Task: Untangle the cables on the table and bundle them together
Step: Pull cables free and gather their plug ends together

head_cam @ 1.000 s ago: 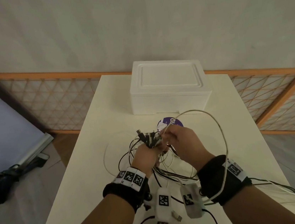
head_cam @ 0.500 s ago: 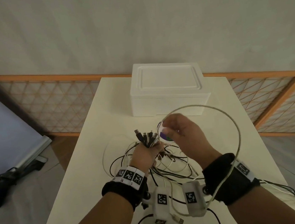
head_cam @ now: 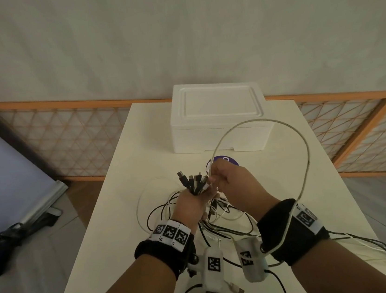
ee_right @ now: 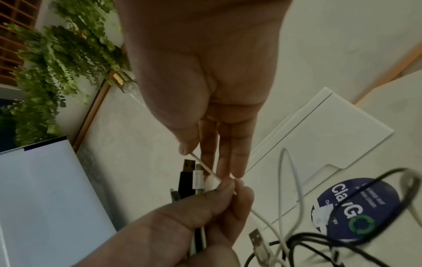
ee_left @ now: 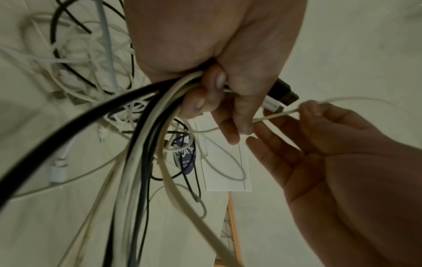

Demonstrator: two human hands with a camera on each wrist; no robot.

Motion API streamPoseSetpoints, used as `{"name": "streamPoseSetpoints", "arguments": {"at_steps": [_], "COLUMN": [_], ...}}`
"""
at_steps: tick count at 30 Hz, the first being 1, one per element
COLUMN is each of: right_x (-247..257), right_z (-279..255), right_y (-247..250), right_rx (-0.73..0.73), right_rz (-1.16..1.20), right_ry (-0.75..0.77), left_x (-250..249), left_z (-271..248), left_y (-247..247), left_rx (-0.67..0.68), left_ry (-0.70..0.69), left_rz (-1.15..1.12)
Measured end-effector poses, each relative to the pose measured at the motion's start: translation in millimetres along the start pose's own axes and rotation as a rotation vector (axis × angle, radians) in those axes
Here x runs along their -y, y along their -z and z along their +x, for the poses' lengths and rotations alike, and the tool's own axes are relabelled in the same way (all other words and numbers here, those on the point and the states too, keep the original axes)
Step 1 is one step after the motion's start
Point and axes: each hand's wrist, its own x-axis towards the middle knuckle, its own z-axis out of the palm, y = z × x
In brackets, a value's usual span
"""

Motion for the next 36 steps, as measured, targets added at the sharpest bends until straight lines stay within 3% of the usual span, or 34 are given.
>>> {"name": "streamPoseSetpoints", "arguments": {"at_steps": [4,7,10,18,21,24,27,31,34,36], "right_x": [9,19,21,23,35,51,56,18,-32,-74], "right_z": [-5,-9,-14,-21,-26,-27,-22,-20,-28,-38], "right_y": [3,15,23,28,39,72,95,95,103,119], "right_rx": [-0.121,-0.258,-0.339,-0.559,-0.650,-0.808,-0.819,-0.808,-0.824,-0.698], "right_rz": [0.286,0.466,0.485,0.550,0.553,0.642,0.530,0.345,-0.036,-0.412], "right_ry": [0.023,0.144,0.228,0.278,0.329,0.387,0.397,0.293,0.212,0.091], "left_x": [9,24,25,18,18,28,35,24,22,21], "left_z": [7,8,9,17,22,24,23,19,13,6], "left_y": [3,9,11,20,28,45,50,44,54,56], "left_rx": [-0.034,-0.041,-0.043,-0.014,0.004,-0.125,-0.192,-0.213,-0.280,-0.299], "left_ry": [-0.025,-0.001,0.011,0.053,0.160,0.267,0.242,0.266,0.311,0.329], "left_rz": [0.247,0.399,0.394,0.301,0.263,0.294,0.168,-0.079,-0.297,-0.455]}}
